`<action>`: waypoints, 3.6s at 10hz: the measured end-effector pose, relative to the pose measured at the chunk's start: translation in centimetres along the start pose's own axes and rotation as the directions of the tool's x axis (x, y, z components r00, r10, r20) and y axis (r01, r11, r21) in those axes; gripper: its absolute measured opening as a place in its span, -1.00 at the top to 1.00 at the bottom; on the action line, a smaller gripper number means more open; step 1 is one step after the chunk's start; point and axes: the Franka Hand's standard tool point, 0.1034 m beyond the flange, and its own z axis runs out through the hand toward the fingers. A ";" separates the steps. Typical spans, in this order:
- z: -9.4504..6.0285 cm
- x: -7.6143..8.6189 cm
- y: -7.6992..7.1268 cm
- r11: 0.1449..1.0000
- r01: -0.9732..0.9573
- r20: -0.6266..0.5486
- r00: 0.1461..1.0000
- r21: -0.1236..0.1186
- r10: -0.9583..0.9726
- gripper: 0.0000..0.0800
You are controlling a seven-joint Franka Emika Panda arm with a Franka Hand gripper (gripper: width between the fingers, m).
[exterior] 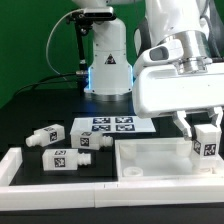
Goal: Assemble one leg
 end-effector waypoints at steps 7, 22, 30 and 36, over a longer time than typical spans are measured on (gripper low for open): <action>-0.4 0.9 0.5 0.994 -0.106 0.328 0.940 0.014 0.095 -0.61; 0.6 1.9 0.6 0.843 -0.471 0.559 0.638 -0.260 0.529 0.29; 0.6 1.8 0.8 0.144 -0.849 0.157 0.072 -0.509 0.985 0.16; 0.7 1.9 0.3 0.733 -0.602 0.446 0.587 -0.317 0.675 -0.62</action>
Offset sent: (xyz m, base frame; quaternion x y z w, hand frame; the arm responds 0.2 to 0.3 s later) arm 0.0007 -0.0282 0.0416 -0.0019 -0.1301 0.0335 0.9909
